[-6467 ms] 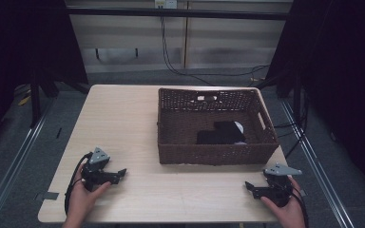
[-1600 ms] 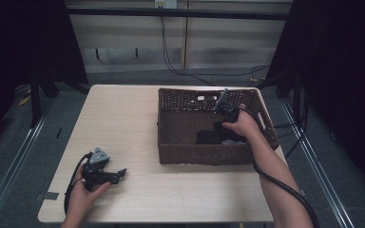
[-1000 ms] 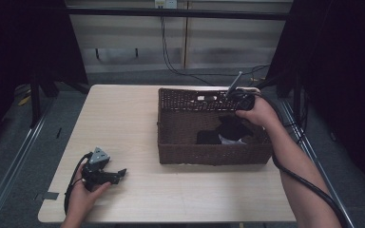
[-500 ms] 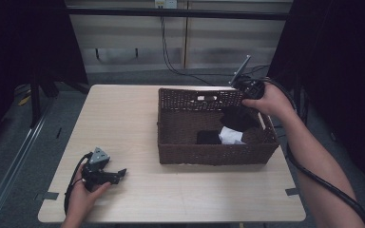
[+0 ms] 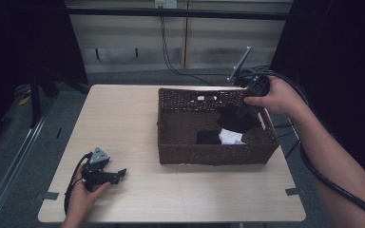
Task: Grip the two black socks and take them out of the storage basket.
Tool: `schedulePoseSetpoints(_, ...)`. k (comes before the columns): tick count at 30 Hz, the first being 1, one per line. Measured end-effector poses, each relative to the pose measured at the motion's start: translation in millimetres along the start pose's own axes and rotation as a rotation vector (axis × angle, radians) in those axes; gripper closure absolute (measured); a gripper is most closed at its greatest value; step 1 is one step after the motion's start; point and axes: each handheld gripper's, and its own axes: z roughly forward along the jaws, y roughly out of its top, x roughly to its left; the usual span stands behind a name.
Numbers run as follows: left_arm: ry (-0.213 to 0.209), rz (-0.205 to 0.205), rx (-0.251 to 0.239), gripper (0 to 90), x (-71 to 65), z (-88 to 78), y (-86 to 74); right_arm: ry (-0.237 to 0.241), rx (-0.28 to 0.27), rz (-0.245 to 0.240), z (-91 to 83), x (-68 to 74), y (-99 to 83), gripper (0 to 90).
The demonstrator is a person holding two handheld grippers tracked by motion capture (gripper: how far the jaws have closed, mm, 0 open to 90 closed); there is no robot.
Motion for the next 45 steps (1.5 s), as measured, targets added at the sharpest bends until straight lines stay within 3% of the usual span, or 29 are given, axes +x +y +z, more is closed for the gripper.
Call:
schedulePoseSetpoints(3, 0.000, 0.000, 0.000, 15.4, 0.0, 0.0, 0.0, 0.008, -0.003, -0.005, -2.7, 5.7, -2.7, 80.4)
schedulePoseSetpoints(8, 0.003, 0.001, 0.000, 15.4, 0.0, -0.1, 0.0, 0.013, -0.002, -0.057, -3.3, 23.6, -9.5, 80.4)
schedulePoseSetpoints(13, 0.002, 0.000, 0.000, 15.4, 0.0, 0.0, 0.0, 0.036, 0.019, -0.113, 0.0, 42.7, -15.4, 80.3)
schedulePoseSetpoints(19, 0.002, 0.001, 0.000, 15.4, 0.1, -0.1, 0.0, 0.076, 0.006, -0.172, 8.0, 67.0, -24.2, 80.1)
schedulePoseSetpoints(21, 0.002, 0.000, 0.000, 15.4, 0.0, -0.1, 0.0, 0.080, 0.006, -0.181, 9.8, 69.3, -24.8, 80.2)
schedulePoseSetpoints(28, 0.004, 0.000, -0.004, 15.4, -0.1, 0.2, -0.2, 0.119, 0.016, -0.237, 39.3, 87.8, -27.2, 80.0)
schedulePoseSetpoints(38, 0.003, 0.006, 0.001, 15.4, 0.4, -0.1, -0.1, 0.142, 0.048, -0.270, 101.0, 102.8, -21.7, 79.6)
schedulePoseSetpoints(45, 0.002, 0.006, 0.001, 15.4, 0.4, -0.1, -0.1, 0.139, 0.056, -0.282, 121.7, 106.5, -17.8, 78.9)
